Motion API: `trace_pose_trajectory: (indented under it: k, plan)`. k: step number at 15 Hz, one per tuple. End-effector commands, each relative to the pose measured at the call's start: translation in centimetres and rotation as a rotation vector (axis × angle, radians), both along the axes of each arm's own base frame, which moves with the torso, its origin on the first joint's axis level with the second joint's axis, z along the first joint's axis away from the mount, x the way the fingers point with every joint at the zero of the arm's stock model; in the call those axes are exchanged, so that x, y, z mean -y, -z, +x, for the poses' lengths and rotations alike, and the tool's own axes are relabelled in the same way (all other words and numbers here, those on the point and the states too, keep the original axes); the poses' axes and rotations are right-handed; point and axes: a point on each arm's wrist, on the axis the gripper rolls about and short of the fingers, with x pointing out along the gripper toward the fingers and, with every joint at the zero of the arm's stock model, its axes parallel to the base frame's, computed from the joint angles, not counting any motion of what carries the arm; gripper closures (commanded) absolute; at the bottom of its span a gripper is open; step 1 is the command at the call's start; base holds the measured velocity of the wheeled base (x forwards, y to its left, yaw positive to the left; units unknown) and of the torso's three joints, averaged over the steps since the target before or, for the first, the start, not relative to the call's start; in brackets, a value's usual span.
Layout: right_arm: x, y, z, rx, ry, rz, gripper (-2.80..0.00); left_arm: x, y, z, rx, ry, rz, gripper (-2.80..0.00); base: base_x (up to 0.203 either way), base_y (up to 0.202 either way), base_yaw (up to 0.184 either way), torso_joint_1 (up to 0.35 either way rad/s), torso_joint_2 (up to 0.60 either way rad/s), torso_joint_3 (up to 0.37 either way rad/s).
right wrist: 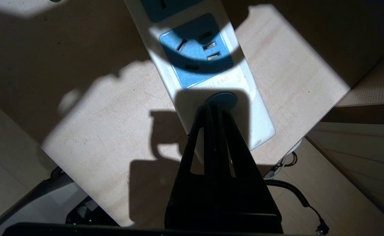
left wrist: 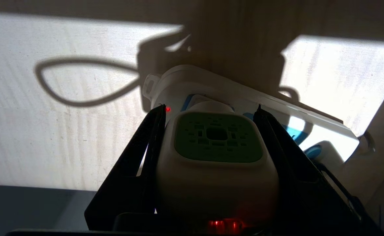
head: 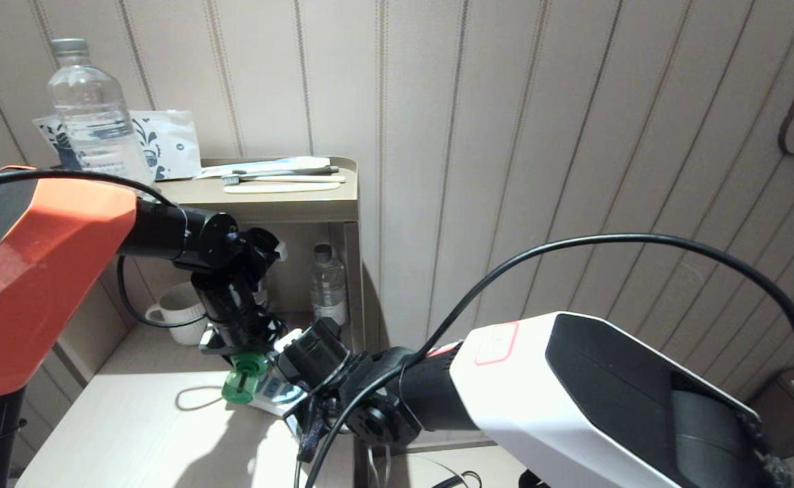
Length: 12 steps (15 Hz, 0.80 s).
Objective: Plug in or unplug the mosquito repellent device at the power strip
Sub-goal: Hold the socket with your right hand and unplug it with your left hand
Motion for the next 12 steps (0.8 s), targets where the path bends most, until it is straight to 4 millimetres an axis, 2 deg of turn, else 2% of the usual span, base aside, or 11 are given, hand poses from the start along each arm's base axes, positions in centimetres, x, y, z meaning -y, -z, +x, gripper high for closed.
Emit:
trace_pose_trajectory:
  k: [1,10,12]
  plan:
    - [0.0,0.8,0.2,-0.011,0.003,-0.015,0.00,0.1,0.5,0.1,-0.014,-0.002,0.003,0.00,0.000,0.000,0.000,0.000,0.00,0.000]
    - [-0.5,3.6,0.8,-0.048,0.001,-0.075,0.00,0.2,0.0,0.5,0.003,0.006,-0.006,0.00,0.000,0.000,0.000,0.000,0.00,0.000]
    - [-0.5,3.4,0.8,-0.047,0.000,-0.075,0.00,0.2,-0.4,0.4,0.014,0.008,-0.008,0.00,0.000,0.000,0.000,0.000,0.00,0.000]
